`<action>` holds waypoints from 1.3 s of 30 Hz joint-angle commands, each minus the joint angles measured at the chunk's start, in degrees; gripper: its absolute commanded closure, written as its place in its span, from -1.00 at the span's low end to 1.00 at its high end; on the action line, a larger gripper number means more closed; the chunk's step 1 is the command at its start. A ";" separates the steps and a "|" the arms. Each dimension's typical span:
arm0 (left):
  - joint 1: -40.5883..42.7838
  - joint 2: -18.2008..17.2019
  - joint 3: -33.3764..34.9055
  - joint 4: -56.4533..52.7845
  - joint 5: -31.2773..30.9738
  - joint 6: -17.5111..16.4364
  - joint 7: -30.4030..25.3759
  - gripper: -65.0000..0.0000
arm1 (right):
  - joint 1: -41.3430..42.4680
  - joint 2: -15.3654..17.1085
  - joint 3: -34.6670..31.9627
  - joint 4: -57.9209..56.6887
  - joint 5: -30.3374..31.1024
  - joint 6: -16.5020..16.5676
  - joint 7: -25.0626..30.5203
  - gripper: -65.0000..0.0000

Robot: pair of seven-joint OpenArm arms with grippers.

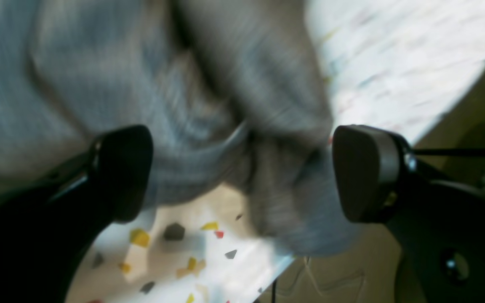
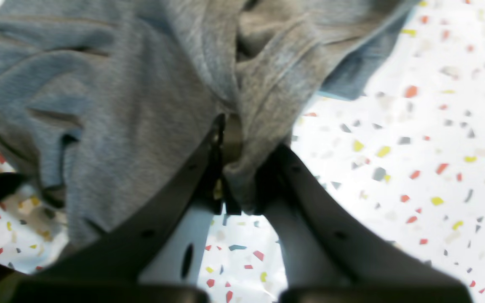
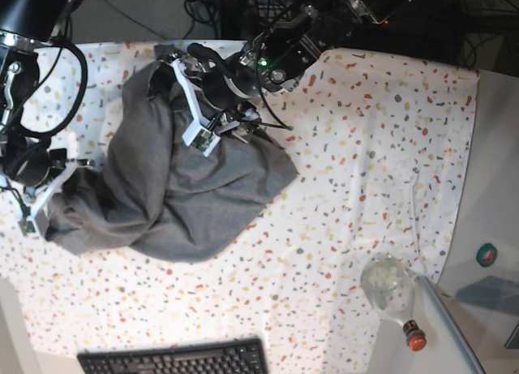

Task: Layout the t-shirt on the table in an organized manner, then fold the t-shirt properly
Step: 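Carry the left gripper's shirt section across toward the right gripper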

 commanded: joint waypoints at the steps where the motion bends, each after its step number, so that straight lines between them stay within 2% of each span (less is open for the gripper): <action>1: -0.06 0.03 -0.04 2.15 -0.19 0.17 -0.62 -1.00 | 0.84 0.57 0.16 0.93 0.66 0.19 1.12 1.00; 7: -1.20 0.03 0.66 -2.07 -0.19 -0.79 -0.62 -1.00 | 0.84 0.57 0.16 0.93 0.66 0.19 1.12 1.00; 10: -3.49 1.87 2.16 -7.96 -0.19 -9.14 -0.62 -1.00 | 0.84 0.57 0.16 0.93 0.66 0.19 1.12 1.00; 13: -5.42 3.63 3.03 -12.27 -0.11 -14.07 -0.62 -1.00 | 0.84 0.57 0.16 0.93 0.66 0.19 1.12 1.00; 15: -6.65 4.34 4.44 -13.85 0.42 -15.65 -0.62 -1.00 | 0.84 0.57 0.16 0.93 0.66 0.19 1.12 1.00; 19: -9.55 5.04 10.33 -16.13 -0.02 -15.91 -0.62 -1.00 | 0.75 0.48 0.16 0.93 0.66 0.19 1.12 1.00; 20: -9.64 5.13 10.68 -16.84 -0.02 -15.91 -0.62 -0.90 | 0.66 0.48 0.25 0.93 0.66 0.19 1.12 1.00; 21: -9.55 5.13 10.60 -17.19 -0.02 -15.91 -0.62 -0.63 | 0.66 0.48 0.42 0.93 0.66 0.19 1.12 1.00; 23: -9.12 4.60 10.51 -16.49 -0.02 -15.91 -0.62 0.00 | -0.13 0.57 0.60 0.93 0.66 0.19 1.12 1.00; 26: -6.57 1.70 7.17 -12.00 -0.19 -15.91 -0.53 0.96 | -1.45 2.06 0.69 1.10 0.66 0.19 1.12 1.00; 28: -3.40 -0.41 1.98 -6.20 -0.19 -15.83 -0.44 1.00 | -2.85 2.68 0.69 1.28 0.66 0.19 1.21 1.00; 31: 0.29 -3.23 -6.28 3.65 -0.11 -15.83 6.24 1.00 | -5.58 3.64 0.69 1.63 0.75 0.19 1.21 1.00; 35: 3.72 -3.93 -16.13 15.34 -0.11 -15.83 13.36 1.00 | -10.50 3.91 0.69 5.94 1.10 0.19 1.21 1.00; 39: 3.98 -3.23 -24.39 20.26 -0.11 -15.83 15.12 1.00 | -11.56 1.45 0.69 16.66 0.84 0.19 1.21 1.00</action>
